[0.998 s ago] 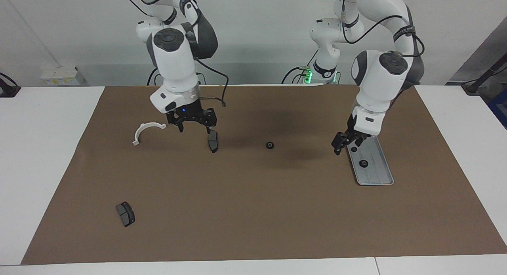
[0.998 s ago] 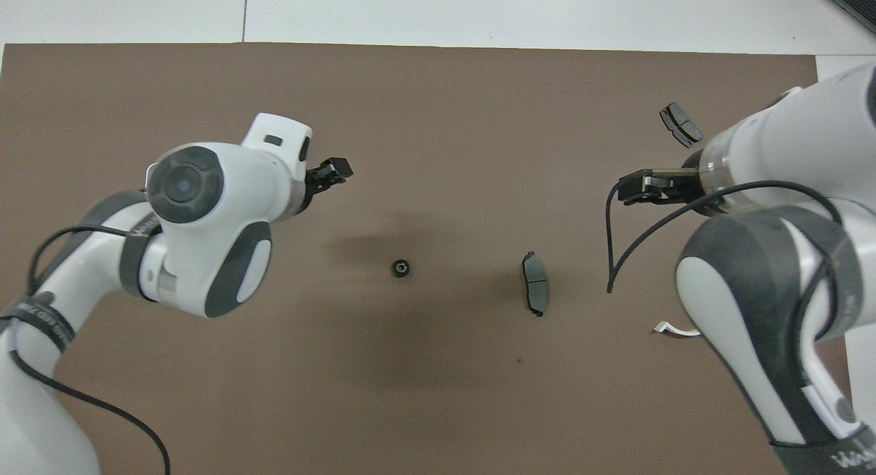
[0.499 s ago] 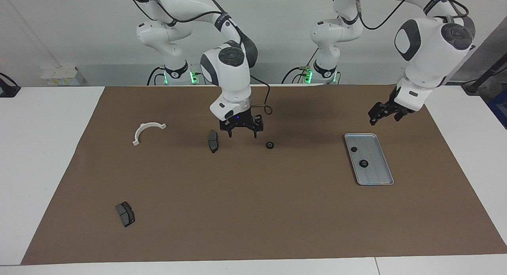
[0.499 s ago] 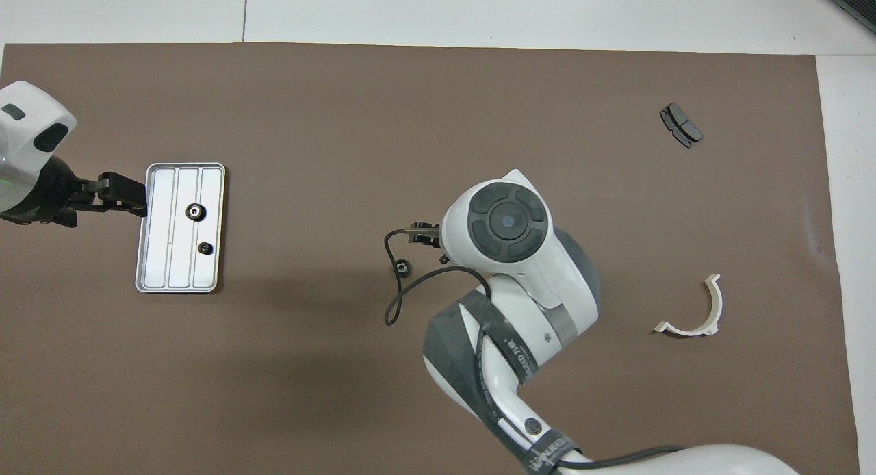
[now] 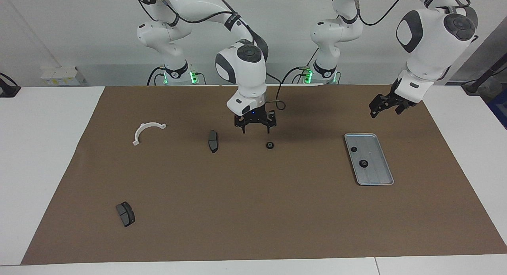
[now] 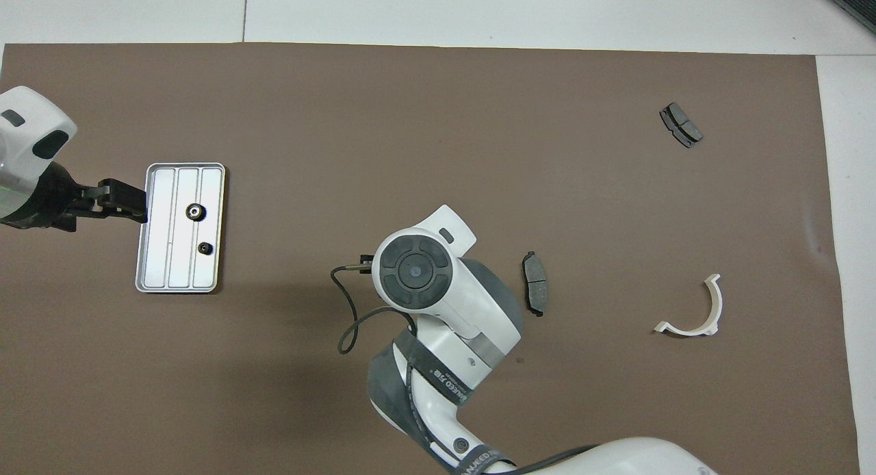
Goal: Place bearing gear from tray to pile
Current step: 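Lower the right gripper onto the bearing at table center and grasp it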
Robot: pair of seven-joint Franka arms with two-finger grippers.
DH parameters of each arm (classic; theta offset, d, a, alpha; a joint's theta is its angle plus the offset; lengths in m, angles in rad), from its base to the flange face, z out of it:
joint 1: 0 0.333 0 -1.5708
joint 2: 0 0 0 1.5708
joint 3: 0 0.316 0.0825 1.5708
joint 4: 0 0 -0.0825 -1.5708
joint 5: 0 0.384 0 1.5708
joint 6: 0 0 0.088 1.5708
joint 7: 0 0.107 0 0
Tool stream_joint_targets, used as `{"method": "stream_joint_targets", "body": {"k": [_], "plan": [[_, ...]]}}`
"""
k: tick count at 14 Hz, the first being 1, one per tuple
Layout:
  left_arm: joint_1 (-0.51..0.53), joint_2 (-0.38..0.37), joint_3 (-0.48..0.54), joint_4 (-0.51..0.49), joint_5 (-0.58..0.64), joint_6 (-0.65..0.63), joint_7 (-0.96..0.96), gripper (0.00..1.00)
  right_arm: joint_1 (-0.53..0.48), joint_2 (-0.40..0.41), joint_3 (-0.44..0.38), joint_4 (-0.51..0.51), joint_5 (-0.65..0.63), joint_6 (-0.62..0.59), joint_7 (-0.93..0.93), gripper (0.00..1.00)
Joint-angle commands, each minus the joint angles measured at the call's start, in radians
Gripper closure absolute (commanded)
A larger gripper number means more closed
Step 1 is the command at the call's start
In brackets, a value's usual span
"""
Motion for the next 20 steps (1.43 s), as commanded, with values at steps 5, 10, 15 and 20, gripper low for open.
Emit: {"method": "stream_joint_targets", "body": {"k": [5, 10, 15, 20], "plan": [[0.003, -0.016, 0.003, -0.025, -0.004, 0.032, 0.017, 0.00, 0.023, 0.129, -0.003, 0.053, -0.101, 0.084, 0.027, 0.00], [0.003, -0.027, 0.003, -0.048, -0.004, 0.032, 0.020, 0.00, 0.017, 0.129, -0.003, 0.010, -0.135, 0.104, 0.010, 0.21], [0.013, -0.036, 0.003, -0.074, -0.004, 0.047, 0.023, 0.00, 0.016, 0.127, -0.003, 0.007, -0.137, 0.104, 0.008, 0.62], [0.046, -0.059, 0.003, -0.241, -0.004, 0.259, 0.020, 0.00, 0.004, 0.098, -0.007, 0.014, -0.141, 0.083, 0.011, 1.00]]}}
